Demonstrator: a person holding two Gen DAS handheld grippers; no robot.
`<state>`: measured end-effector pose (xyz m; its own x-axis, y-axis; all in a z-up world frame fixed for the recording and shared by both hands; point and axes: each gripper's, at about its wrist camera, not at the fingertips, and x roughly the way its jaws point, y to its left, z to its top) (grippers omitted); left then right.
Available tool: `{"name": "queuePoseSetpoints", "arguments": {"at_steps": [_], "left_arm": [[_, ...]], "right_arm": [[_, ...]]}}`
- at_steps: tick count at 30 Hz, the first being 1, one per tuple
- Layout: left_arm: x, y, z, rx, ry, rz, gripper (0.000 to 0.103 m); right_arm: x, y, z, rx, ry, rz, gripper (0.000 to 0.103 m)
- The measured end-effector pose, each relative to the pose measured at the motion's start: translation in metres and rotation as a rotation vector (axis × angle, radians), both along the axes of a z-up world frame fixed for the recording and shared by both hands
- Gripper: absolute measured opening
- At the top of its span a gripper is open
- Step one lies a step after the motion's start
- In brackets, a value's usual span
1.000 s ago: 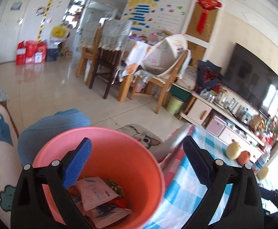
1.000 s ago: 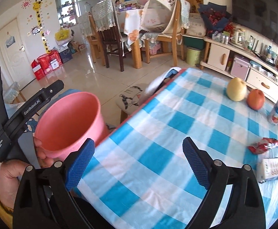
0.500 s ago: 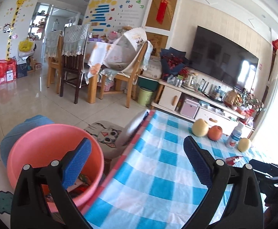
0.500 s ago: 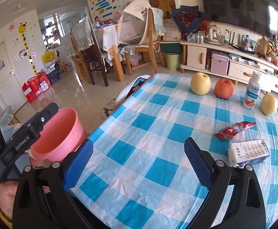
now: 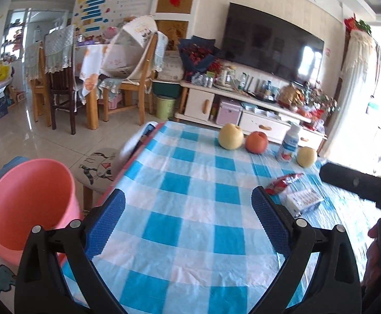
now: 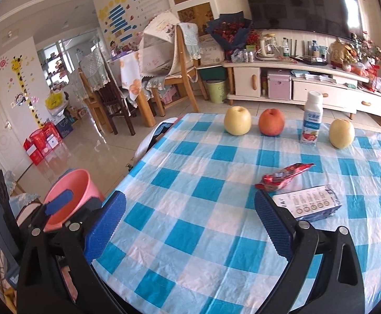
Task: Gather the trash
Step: 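Move both open tools back over the table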
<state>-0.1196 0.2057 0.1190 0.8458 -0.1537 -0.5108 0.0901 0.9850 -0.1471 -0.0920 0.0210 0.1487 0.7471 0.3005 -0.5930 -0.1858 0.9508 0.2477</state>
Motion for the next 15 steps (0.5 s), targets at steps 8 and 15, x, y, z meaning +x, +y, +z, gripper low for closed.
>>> {"name": "queuePoseSetpoints", "arguments": {"at_steps": [8,15], "left_arm": [[-0.006,-0.054,-0.004,0.058,0.006,-0.093,0.098],[-0.010,-0.095,-0.010,0.132,-0.007,-0.140,0.098]], "right_arm": [[-0.006,-0.040,0.012,0.041,-0.031,-0.047,0.098],[-0.011,-0.071,0.020,0.084,-0.037,-0.078,0.098]]}}
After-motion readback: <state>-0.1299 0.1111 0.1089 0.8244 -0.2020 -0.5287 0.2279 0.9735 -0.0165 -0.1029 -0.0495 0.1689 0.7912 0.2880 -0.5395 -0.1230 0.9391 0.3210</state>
